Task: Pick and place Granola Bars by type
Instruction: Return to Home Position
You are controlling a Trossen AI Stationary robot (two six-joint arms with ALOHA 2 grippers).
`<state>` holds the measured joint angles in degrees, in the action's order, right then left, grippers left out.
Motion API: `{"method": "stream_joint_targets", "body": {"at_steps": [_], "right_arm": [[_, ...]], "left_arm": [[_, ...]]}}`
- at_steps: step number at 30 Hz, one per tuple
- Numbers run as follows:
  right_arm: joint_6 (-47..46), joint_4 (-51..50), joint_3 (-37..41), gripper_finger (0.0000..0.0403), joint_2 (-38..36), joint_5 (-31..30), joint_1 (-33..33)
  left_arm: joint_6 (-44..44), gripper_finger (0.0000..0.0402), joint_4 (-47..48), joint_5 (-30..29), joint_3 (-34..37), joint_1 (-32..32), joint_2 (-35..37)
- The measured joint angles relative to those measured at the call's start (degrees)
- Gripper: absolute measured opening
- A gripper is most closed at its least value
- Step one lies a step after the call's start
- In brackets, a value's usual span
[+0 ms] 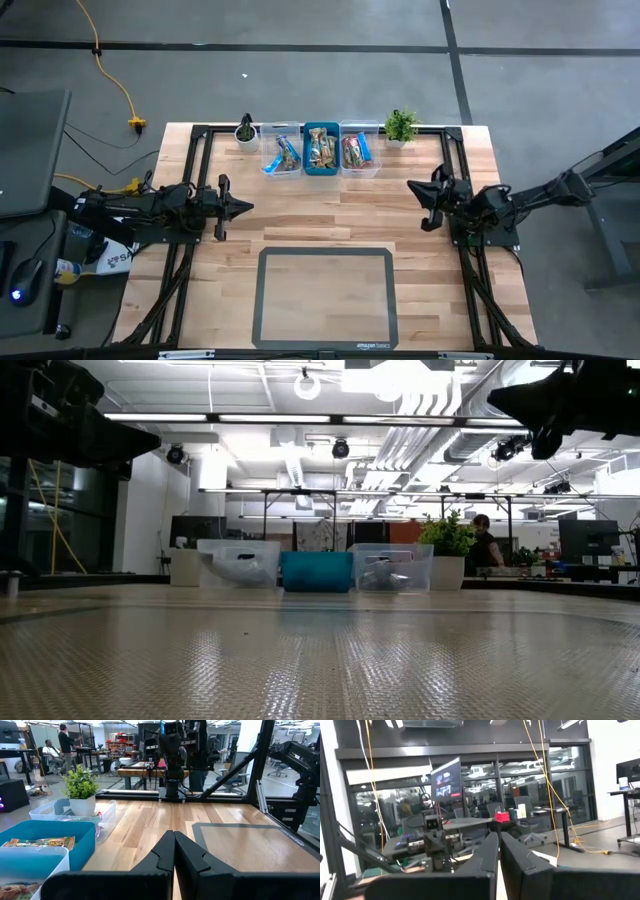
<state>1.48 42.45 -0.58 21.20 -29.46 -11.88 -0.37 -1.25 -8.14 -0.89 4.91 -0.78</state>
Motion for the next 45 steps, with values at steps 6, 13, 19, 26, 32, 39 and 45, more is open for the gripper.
{"method": "stream_joint_targets", "body": {"at_steps": [6,13,19,26,32,39,45], "right_arm": [[0.7,-2.0,0.0,0.0000,0.0,2.5,2.7],[-5.8,-11.5,0.0,0.0000,0.0,12.4,8.4],[-6.0,-16.5,0.0,0.0000,0.0,17.6,9.8],[-8.0,-23.8,0.0,0.0000,0.0,18.5,9.8],[-9.2,-25.7,0.0,0.0000,0.0,18.4,9.8],[-4.8,-28.2,0.0,0.0000,0.1,15.0,9.8],[-2.7,-28.2,0.0,0.0000,0.1,13.5,9.8]], "left_arm": [[0.0,0.0001,0.0,0.0,0.0,0.0,0.0],[0.0,0.0001,0.0,0.0,0.0,0.0,0.0],[0.0,0.0001,0.0,0.0,0.0,0.0,0.0],[0.0,0.0001,0.0,0.0,0.0,0.0,0.0],[0.0,0.0001,0.0,0.0,0.0,0.0,0.0],[0.0,0.0001,0.0,0.0,0.0,0.0,0.0],[0.0,0.0001,0.0,0.0,0.0,0.0,0.0]]}}
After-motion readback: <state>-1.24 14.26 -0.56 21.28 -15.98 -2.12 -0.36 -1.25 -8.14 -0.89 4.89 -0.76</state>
